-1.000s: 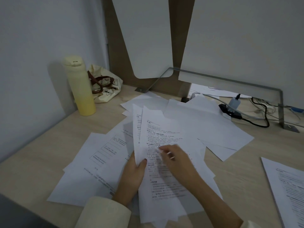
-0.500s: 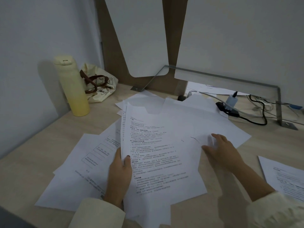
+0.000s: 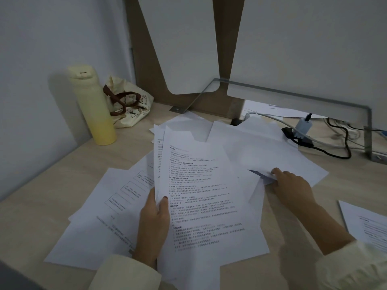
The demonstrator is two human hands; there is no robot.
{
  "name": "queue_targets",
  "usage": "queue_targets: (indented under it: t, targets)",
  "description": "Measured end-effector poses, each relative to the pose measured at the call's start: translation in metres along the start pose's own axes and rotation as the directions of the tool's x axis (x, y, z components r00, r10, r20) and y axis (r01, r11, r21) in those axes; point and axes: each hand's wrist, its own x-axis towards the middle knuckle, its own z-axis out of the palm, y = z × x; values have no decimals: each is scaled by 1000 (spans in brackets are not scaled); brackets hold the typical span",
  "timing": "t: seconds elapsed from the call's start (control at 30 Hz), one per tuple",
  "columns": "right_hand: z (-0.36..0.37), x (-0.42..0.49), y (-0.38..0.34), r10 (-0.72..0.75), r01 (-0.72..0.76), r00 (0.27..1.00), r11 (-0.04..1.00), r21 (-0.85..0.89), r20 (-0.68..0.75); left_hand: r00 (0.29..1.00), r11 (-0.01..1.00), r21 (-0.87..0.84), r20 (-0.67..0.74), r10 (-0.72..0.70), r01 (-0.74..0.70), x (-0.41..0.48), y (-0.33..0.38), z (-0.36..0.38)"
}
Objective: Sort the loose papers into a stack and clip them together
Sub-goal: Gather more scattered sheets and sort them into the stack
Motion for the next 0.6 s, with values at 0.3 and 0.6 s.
queue_targets:
  t: [0.3,0.6]
  targets:
    - [-31,-17,3,272,-240,959,928,286,-76,1000,1000,1,11,7,-7,-1,2,-2]
    - [-77,-34,0,234,-72,910,902,425,-343,999,999,0,28,-32,32,-2,7,-2]
